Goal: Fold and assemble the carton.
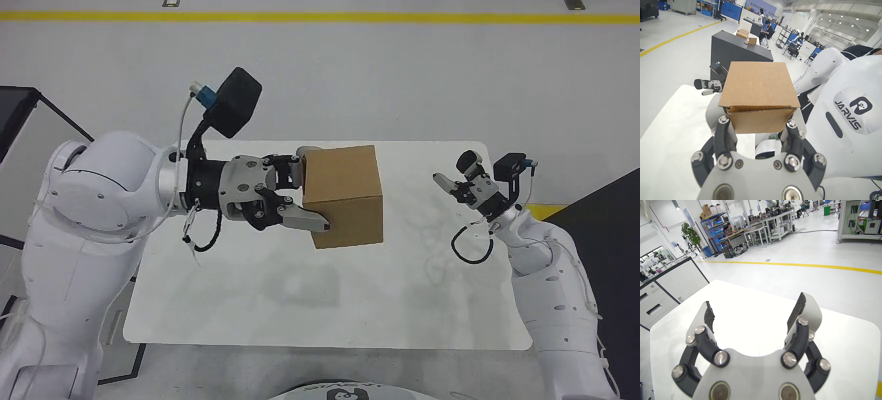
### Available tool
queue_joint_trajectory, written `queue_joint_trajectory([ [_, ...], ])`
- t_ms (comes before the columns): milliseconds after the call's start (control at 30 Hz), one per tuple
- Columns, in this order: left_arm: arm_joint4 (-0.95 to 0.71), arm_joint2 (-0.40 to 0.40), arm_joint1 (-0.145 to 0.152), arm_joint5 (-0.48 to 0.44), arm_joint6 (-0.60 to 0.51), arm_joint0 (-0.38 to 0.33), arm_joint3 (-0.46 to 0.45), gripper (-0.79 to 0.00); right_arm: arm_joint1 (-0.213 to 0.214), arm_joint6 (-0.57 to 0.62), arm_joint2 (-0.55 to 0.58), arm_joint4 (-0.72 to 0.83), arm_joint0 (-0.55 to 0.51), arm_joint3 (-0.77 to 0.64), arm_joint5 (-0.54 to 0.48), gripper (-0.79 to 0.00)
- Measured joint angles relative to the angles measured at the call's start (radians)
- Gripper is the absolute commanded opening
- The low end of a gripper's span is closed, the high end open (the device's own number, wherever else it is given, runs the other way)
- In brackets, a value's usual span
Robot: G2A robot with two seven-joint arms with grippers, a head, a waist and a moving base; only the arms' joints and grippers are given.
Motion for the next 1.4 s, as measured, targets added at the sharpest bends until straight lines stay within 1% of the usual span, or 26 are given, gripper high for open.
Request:
queue_joint_trajectory([
  [133,0.235,-0.037,0.002,-0.136,0.069,0.013,-0.026,-0.785,0.0,0.0,0.0,0.0,0.0,0.0,0.0,0.0],
  [233,0.361,-0.054,0.0,-0.204,0.155,0.029,-0.041,-0.785,0.0,0.0,0.0,0.0,0.0,0.0,0.0,0.0],
  [333,0.45,-0.07,-0.003,-0.256,0.25,0.041,-0.057,-0.785,0.0,0.0,0.0,0.0,0.0,0.0,0.0,0.0],
  [467,0.498,-0.082,-0.005,-0.325,0.353,0.049,-0.096,-0.785,0.0,0.0,0.0,0.0,0.0,0.0,0.0,0.0],
  [700,0.495,-0.081,-0.006,-0.334,0.365,0.05,-0.1,-0.785,0.0,0.0,0.0,0.0,0.0,0.0,0.0,0.0],
  [800,0.499,-0.077,-0.007,-0.348,0.401,0.06,-0.117,-0.785,0.0,0.0,0.0,0.0,0.0,0.0,0.0,0.0],
  [933,0.594,-0.085,-0.005,-0.475,0.422,0.04,-0.147,-0.785,0.0,0.0,0.0,0.0,0.0,0.0,0.0,0.0],
  [1100,0.745,-0.072,0.0,-0.486,0.477,0.025,-0.195,-0.785,0.0,0.0,0.0,0.0,0.0,0.0,0.0,0.0],
  [1200,0.862,-0.064,0.007,-0.485,0.541,0.017,-0.22,-0.785,0.0,0.0,0.0,0.0,0.0,0.0,0.0,0.0],
  [1400,1.123,-0.064,0.022,-0.486,0.776,-0.007,-0.255,-0.785,0.0,0.0,0.0,0.0,0.0,0.0,0.0,0.0],
])
